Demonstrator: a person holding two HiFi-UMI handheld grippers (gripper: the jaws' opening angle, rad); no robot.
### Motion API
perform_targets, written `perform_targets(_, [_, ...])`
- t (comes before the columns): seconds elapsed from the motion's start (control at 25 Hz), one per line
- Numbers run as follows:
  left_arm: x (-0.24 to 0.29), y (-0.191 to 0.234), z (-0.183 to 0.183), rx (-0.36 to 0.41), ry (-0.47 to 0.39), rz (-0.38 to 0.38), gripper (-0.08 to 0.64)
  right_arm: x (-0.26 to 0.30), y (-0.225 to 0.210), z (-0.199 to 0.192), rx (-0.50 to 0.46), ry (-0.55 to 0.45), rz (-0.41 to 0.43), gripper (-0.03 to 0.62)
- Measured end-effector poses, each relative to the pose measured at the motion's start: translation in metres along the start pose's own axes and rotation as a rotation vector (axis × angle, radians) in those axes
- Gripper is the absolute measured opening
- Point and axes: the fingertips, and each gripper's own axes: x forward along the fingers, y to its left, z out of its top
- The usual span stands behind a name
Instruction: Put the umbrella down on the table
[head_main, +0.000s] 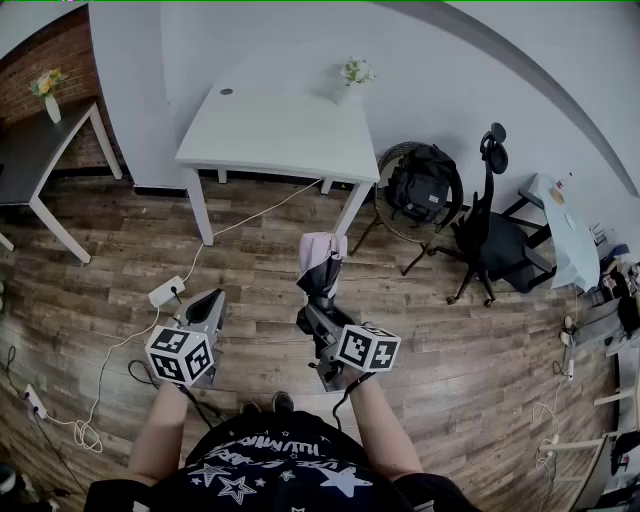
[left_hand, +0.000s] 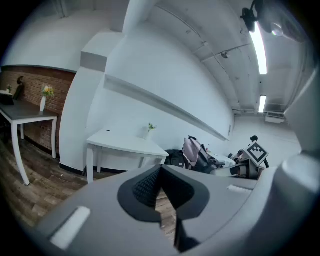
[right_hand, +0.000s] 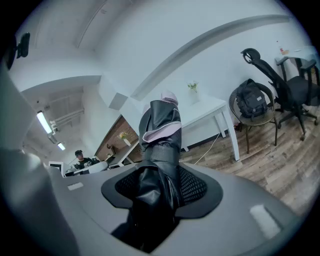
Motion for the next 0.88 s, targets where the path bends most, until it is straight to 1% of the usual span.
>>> perform_targets(0.24, [0.009, -0.002, 0.005, 0.015, 0.006, 0.009, 0.003, 0.004, -0.006, 0.005, 0.009, 0.014, -0.007, 0.219])
perform_targets(0.48, [0.002, -0.004, 0.000, 0.019, 0.010, 0.013, 0.003, 0.002, -0.002, 0.001, -0.002, 0.020, -0.004, 0.219])
perform_targets(0.6, [-0.002, -0.001, -0.008, 0.014, 0.023, 0.015, 0.003, 0.002, 0.000, -0.004, 0.000, 0.028, -0.005, 0.219])
perform_targets(0.76, [-0.017, 0.009, -0.027, 0.001, 0.053, 0.029, 0.003, 0.001, 0.007, -0.018, 0.000, 0.042, -0.007, 0.219])
perform_targets(0.88, [-0.028, 0.016, -0.031, 0.002, 0.055, 0.039, 0.003, 0.001, 0.012, -0.025, 0.001, 0.042, -0.007, 0.219])
